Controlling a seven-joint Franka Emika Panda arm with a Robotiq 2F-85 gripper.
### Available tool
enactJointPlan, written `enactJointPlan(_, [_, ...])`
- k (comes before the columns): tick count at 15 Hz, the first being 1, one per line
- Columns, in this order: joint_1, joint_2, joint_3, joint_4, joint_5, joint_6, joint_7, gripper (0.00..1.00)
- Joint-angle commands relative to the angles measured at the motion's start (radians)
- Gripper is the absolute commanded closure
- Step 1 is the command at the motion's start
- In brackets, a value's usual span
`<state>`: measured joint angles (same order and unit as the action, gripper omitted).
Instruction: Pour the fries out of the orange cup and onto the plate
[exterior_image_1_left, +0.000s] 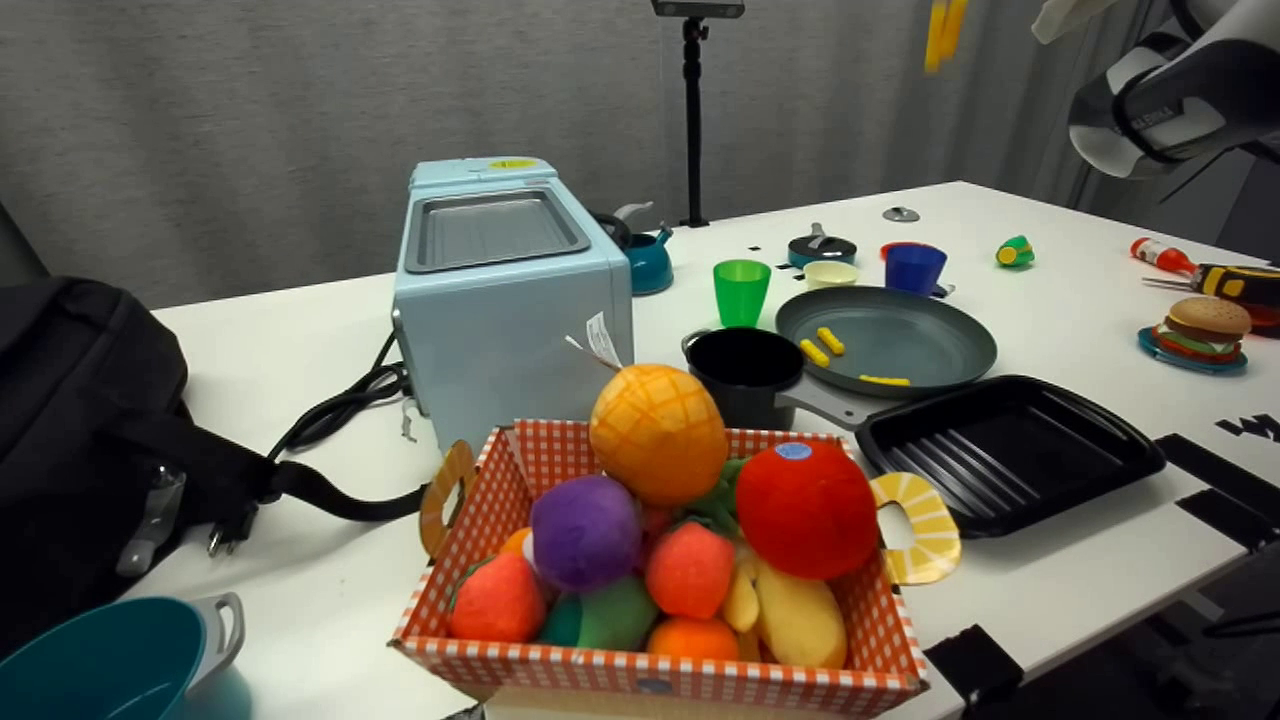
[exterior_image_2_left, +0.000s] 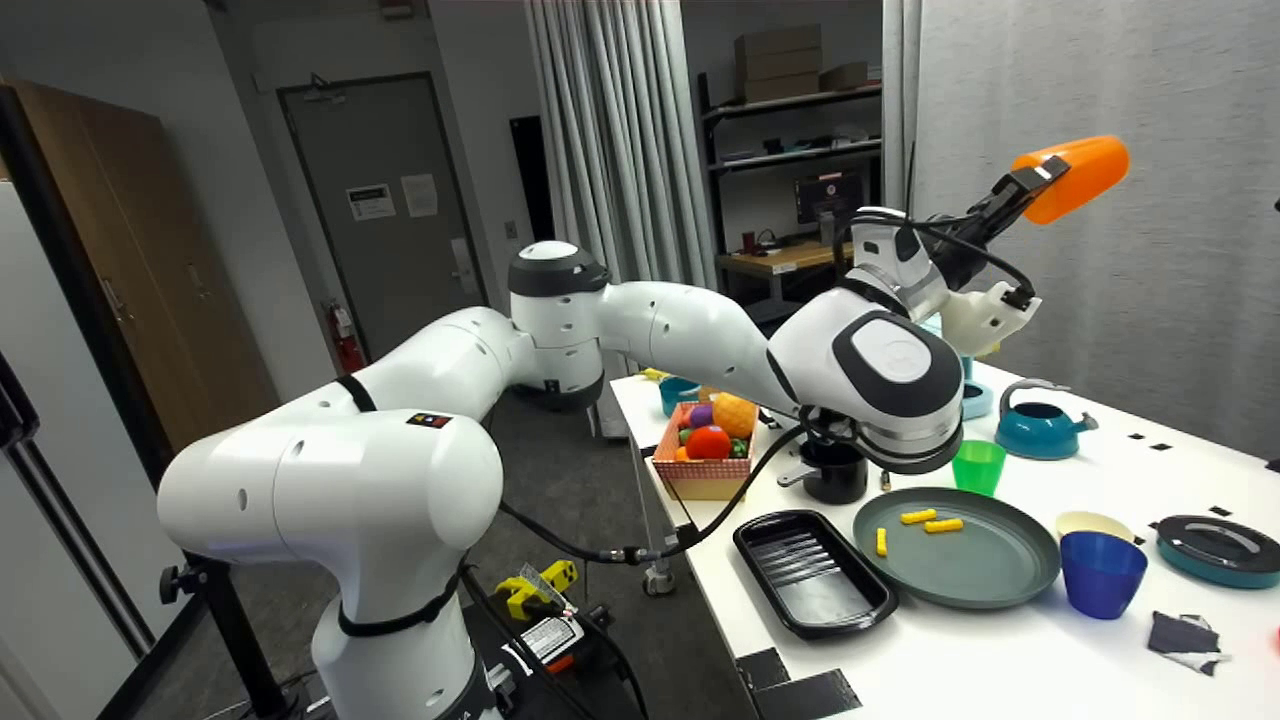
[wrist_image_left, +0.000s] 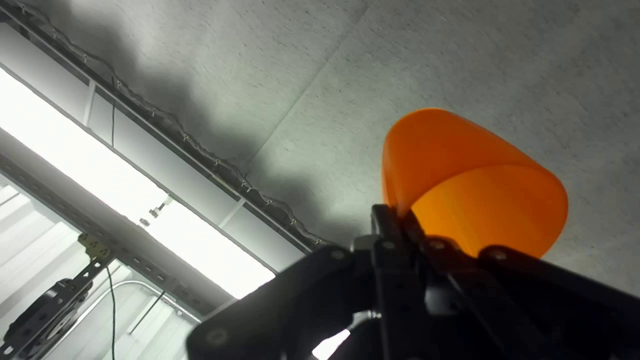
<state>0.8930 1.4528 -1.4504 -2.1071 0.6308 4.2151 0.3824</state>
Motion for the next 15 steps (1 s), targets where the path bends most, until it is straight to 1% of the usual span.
enactJointPlan(1, [-0.017, 0.087, -0.040, 0.002, 0.067, 0.026, 0.058, 0.99])
enactJointPlan(4, [-0.021, 0.033, -0.018, 0.018, 0.075, 0.026, -0.008, 0.99])
enactJointPlan(6, [-0.027, 0.045, -0.015, 0.001, 0.081, 0.026, 0.009, 0.99])
enactJointPlan(8, [-0.037, 0.036, -0.011, 0.003, 0.087, -0.001, -0.002, 0.99])
enactJointPlan(9, [-0.070, -0.139, 0.082, 0.034, 0.061, 0.052, -0.169, 0.99])
enactJointPlan(10, [-0.083, -0.159, 0.091, 0.038, 0.051, 0.023, -0.192, 0.99])
enactJointPlan(12, [-0.120, -0.245, 0.132, 0.055, 0.016, -0.040, -0.267, 0.99])
enactJointPlan(15, [-0.186, -0.383, 0.184, 0.102, -0.037, -0.182, -0.362, 0.99])
